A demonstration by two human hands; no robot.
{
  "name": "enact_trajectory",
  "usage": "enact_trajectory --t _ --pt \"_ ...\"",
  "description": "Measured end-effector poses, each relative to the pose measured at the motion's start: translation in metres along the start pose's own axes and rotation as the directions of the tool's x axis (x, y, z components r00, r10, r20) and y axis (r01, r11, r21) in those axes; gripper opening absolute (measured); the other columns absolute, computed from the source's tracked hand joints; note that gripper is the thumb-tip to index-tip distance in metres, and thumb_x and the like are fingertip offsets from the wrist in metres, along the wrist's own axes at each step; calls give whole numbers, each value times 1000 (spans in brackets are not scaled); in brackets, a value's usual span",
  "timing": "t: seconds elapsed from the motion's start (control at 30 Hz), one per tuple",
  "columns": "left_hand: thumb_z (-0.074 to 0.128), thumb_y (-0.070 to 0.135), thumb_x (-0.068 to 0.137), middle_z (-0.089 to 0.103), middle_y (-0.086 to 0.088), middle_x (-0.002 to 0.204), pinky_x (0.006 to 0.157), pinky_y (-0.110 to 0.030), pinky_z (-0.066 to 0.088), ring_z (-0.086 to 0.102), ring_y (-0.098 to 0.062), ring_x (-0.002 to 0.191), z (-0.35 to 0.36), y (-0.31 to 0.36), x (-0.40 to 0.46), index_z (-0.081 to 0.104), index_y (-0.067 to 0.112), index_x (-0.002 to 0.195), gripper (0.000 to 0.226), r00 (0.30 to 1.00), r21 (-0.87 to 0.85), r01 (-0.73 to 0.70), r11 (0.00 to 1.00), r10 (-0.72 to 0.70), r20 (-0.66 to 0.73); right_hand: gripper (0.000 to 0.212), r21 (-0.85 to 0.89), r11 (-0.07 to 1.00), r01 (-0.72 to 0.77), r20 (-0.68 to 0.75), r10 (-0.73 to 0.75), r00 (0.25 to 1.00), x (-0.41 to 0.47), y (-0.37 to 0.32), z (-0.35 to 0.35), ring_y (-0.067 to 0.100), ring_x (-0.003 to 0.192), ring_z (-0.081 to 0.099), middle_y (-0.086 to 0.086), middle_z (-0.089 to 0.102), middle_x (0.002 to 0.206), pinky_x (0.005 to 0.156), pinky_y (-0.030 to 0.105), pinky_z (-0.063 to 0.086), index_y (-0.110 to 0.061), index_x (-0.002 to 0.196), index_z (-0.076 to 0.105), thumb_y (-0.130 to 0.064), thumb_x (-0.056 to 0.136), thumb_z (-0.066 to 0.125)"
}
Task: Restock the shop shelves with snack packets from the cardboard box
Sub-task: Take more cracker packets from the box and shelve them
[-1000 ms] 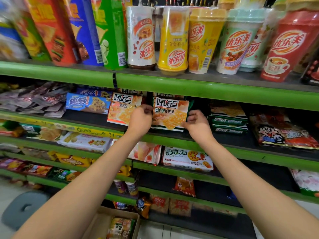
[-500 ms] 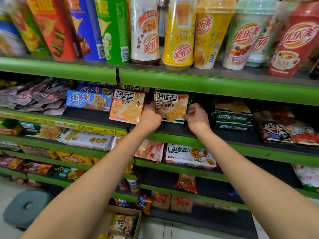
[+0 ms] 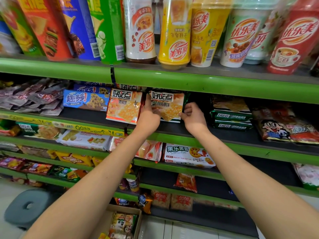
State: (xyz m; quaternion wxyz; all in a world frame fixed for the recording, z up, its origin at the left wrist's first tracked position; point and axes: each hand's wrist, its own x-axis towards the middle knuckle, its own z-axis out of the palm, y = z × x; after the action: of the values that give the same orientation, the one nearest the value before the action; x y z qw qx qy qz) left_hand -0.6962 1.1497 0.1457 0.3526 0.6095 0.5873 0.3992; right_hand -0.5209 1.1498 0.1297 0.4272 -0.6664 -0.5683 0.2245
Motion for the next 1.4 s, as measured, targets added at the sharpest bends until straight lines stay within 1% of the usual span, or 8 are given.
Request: enact_trajectory --t 0.13,0.23,0.47,0.7,0.83,1.07,1.23,1.4 --pt "48 14 98 32 -10 156 42 -15 39 62 -21 74 -7 11 -5 3 32 158 76 1000 60 15 998 -16 26 39 25 999 -46 15 46 999 -2 -1 -3 16 90 54 0 55 102 77 25 39 -8 123 52 -20 90 70" --pt "55 12 94 26 -11 151 65 -9 36 51 -22 99 -10 20 -14 20 19 156 71 995 125 -52 991 63 -81 50 85 996 -38 18 37 999 -8 -6 -11 15 96 55 0 54 108 81 25 41 -9 137 46 -16 92 67" --pt "55 19 95 65 1 89 51 -14 37 54 -12 67 23 48 -29 63 15 124 30 977 96 -162 982 146 153 22 20 991 131 -9 -131 991 -45 -6 -63 20 92 65 5 69 102 84 35 52 -12 112 66 -8 91 58" --pt "52 29 101 58 -13 139 94 -20 37 53 -27 128 90 84 -22 57 7 136 41 949 121 -124 985 82 303 18 -283 957 65 -152 -112 982 -36 26 -146 33 85 63 15 71 98 71 32 42 -10 103 71 -14 91 57" --pt "51 28 102 63 -16 126 86 -38 53 62 -34 110 120 104 -11 55 3 133 41 939 -6 89 996 -82 333 24 -338 939 -58 -209 -14 978 -21 51 -178 39 95 62 24 68 104 79 37 43 -7 113 66 -17 94 56" --pt "49 37 102 59 0 78 57 -24 42 54 -14 68 141 114 -3 55 19 81 29 875 -238 372 897 -253 412 49 -361 889 -280 -91 265 960 -8 68 -189 37 130 49 20 51 144 100 33 38 -9 139 53 -41 103 42" --pt "54 32 100 64 0 79 55 -24 41 57 -14 69 142 112 -4 59 18 83 22 886 -259 378 889 -266 381 37 -253 940 -229 -86 214 973 -9 63 -184 38 120 56 25 59 132 89 32 42 -2 127 61 -25 100 50" --pt "64 25 94 66 0 95 57 -25 43 56 -12 78 128 103 -8 61 19 90 9 914 -277 347 896 -257 312 7 43 974 -221 -117 225 967 -23 65 -183 26 82 60 5 66 85 62 28 38 -19 82 62 -23 87 66"
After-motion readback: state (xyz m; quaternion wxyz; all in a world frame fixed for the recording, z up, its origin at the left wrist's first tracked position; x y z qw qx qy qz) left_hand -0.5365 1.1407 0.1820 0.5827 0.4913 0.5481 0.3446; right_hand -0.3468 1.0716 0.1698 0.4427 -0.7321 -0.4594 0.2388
